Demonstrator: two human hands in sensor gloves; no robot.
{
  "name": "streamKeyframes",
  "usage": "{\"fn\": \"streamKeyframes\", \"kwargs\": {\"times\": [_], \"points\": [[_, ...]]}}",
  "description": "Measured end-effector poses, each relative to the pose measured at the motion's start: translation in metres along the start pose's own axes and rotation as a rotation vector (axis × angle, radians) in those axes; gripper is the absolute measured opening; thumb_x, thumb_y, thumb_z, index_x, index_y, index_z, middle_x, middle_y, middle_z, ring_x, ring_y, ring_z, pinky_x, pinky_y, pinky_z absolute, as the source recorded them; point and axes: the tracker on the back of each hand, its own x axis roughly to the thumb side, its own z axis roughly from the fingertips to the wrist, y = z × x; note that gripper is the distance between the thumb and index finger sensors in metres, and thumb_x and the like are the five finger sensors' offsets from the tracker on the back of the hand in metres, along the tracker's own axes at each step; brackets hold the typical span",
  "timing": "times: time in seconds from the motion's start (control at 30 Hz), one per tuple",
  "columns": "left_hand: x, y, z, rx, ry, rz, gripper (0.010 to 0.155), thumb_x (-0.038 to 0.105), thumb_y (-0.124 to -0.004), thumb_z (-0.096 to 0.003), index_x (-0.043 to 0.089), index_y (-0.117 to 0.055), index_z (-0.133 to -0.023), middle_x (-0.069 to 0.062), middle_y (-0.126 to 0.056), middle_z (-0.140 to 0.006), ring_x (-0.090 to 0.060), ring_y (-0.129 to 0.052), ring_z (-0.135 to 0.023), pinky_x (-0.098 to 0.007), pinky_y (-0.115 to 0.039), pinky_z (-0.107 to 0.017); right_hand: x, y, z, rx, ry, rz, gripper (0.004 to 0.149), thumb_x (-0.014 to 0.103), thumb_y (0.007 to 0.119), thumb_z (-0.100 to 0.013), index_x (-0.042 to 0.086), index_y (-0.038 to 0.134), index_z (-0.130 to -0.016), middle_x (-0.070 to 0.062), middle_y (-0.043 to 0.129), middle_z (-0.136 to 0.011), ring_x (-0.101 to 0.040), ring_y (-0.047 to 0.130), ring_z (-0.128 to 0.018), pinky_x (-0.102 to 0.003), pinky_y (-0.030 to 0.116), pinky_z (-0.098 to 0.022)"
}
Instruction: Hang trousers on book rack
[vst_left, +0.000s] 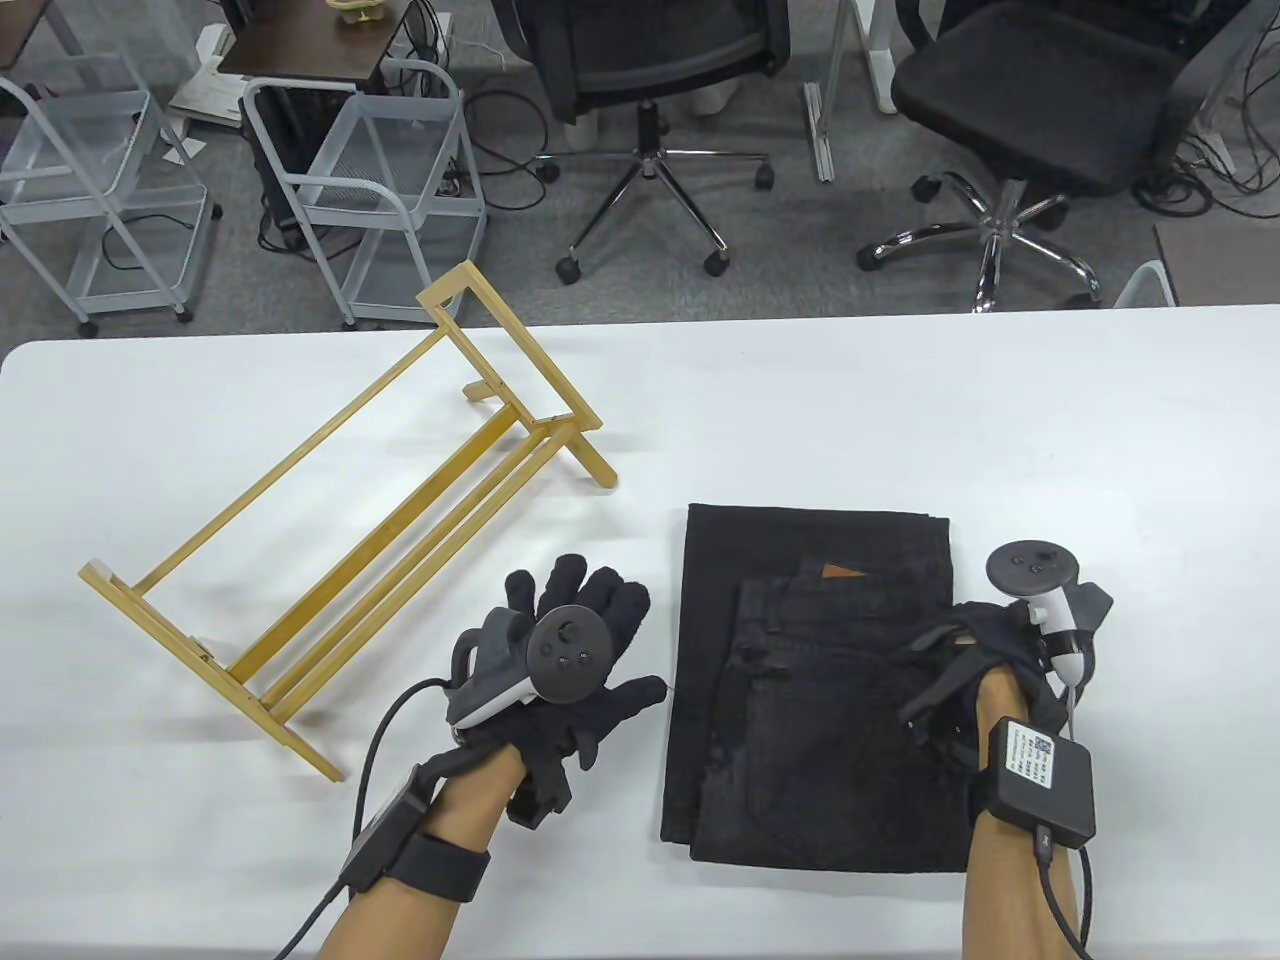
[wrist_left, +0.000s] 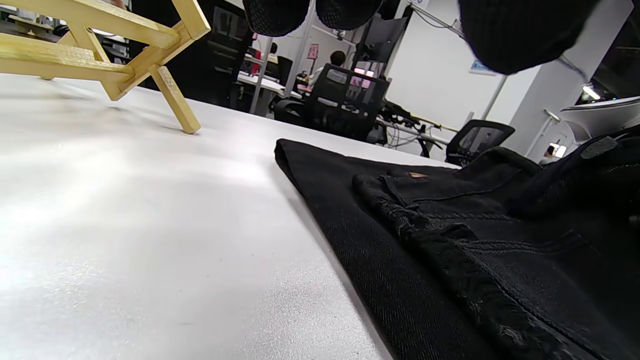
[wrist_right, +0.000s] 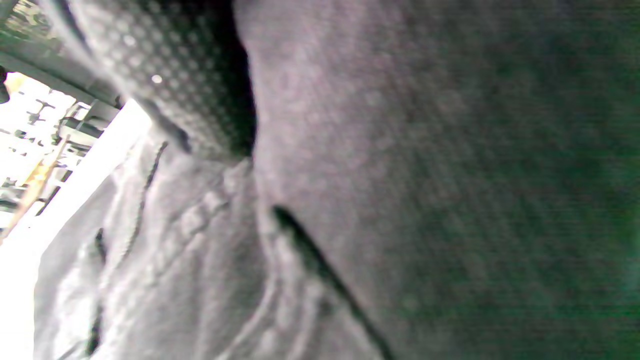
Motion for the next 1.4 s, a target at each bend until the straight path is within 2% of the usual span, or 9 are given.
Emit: {"fn": "streamKeyframes", "kwargs": {"times": [0.13,0.4,0.5,0.6,0.67,0.73,0.9,1.17,1.4], "points": [[0.000,0.000,0.000,-0.011,0.005,-0.002,0.086,0.067,-0.071,-0.0349,0.025,-0.044,-0.105,-0.006,-0.045,-0.118,-0.040,-0.026,-0.113,-0.069,-0.013,-0.070,0.004,0.001,0.002,-0.028,-0.049,0.005,0.063,0.038,0.098,-0.026,0.011,0.079,-0.080,-0.006,0.091,-0.061,-0.022,0.087,-0.034,-0.060,0.074,-0.047],[0.000,-0.008,-0.004,-0.044,0.021,-0.022,0.087,0.067,-0.071,-0.0347,0.026,-0.043,-0.105,-0.006,-0.044,-0.118,-0.041,-0.025,-0.113,-0.069,-0.013,-0.070,0.025,0.007,0.022,-0.218,-0.305,0.149,0.059,0.036,0.097,-0.026,0.015,0.081,-0.079,-0.007,0.088,-0.067,-0.027,0.088,-0.047,-0.060,0.075,-0.046],[0.001,-0.012,-0.008,-0.062,0.028,-0.031,0.087,0.067,-0.070,-0.0347,0.026,-0.041,-0.106,-0.006,-0.041,-0.118,-0.041,-0.022,-0.113,-0.069,-0.012,-0.070,0.031,0.010,0.032,-0.269,-0.393,0.173,0.058,0.036,0.096,-0.026,0.017,0.081,-0.079,-0.005,0.083,-0.079,-0.032,0.090,-0.063,-0.062,0.078,-0.048],[0.002,-0.013,-0.008,-0.060,0.032,-0.028,0.089,0.068,-0.070,-0.0345,0.025,-0.039,-0.106,-0.006,-0.039,-0.119,-0.042,-0.021,-0.112,-0.069,-0.012,-0.070,0.034,0.012,0.039,-0.283,-0.481,0.158,0.058,0.034,0.096,-0.027,0.015,0.080,-0.079,-0.011,0.073,-0.095,-0.046,0.084,-0.084,-0.068,0.075,-0.053],[0.000,-0.014,-0.009,-0.069,0.044,-0.017,0.090,0.069,-0.070,-0.0344,0.025,-0.036,-0.106,-0.006,-0.037,-0.119,-0.043,-0.019,-0.112,-0.069,-0.012,-0.069,0.037,0.012,0.044,-0.306,-0.542,0.162,0.057,0.033,0.096,-0.027,0.016,0.081,-0.079,-0.012,0.082,-0.091,-0.040,0.096,-0.077,-0.068,0.075,-0.053],[-0.002,-0.014,-0.009,-0.067,0.062,0.001,0.092,0.069,-0.069,-0.0343,0.025,-0.034,-0.106,-0.006,-0.035,-0.119,-0.043,-0.018,-0.112,-0.069,-0.012,-0.069,0.041,0.013,0.049,-0.300,-0.619,0.133,0.057,0.032,0.096,-0.027,0.015,0.081,-0.079,-0.015,0.084,-0.088,-0.033,0.104,-0.069,-0.061,0.085,-0.050],[-0.008,-0.013,-0.009,-0.068,0.094,0.040,0.094,0.070,-0.069,-0.0342,0.024,-0.029,-0.106,-0.007,-0.032,-0.119,-0.044,-0.018,-0.112,-0.069,-0.012,-0.069,0.050,0.017,0.060,-0.304,-0.726,0.095,0.058,0.029,0.096,-0.030,0.018,0.075,-0.083,-0.014,0.085,-0.087,-0.034,0.106,-0.064,-0.051,0.095,-0.042],[-0.019,-0.008,-0.008,-0.054,0.140,0.103,0.099,0.072,-0.068,-0.0335,0.023,-0.022,-0.105,-0.008,-0.030,-0.119,-0.046,-0.018,-0.111,-0.070,-0.013,-0.069,0.069,0.023,0.086,-0.358,-0.913,0.046,0.059,0.028,0.095,-0.030,0.021,0.073,-0.084,-0.009,0.085,-0.089,-0.032,0.107,-0.063,-0.050,0.096,-0.040],[-0.033,-0.002,-0.005,-0.023,0.171,0.226,0.107,0.075,-0.066,-0.0326,0.019,-0.007,-0.101,-0.011,-0.020,-0.118,-0.046,-0.016,-0.111,-0.070,-0.013,-0.069,0.079,0.028,0.104,-0.350,-1.032,-0.010,0.058,0.028,0.095,-0.030,0.023,0.073,-0.084,-0.007,0.085,-0.089,-0.031,0.106,-0.064,-0.049,0.095,-0.041]]}}
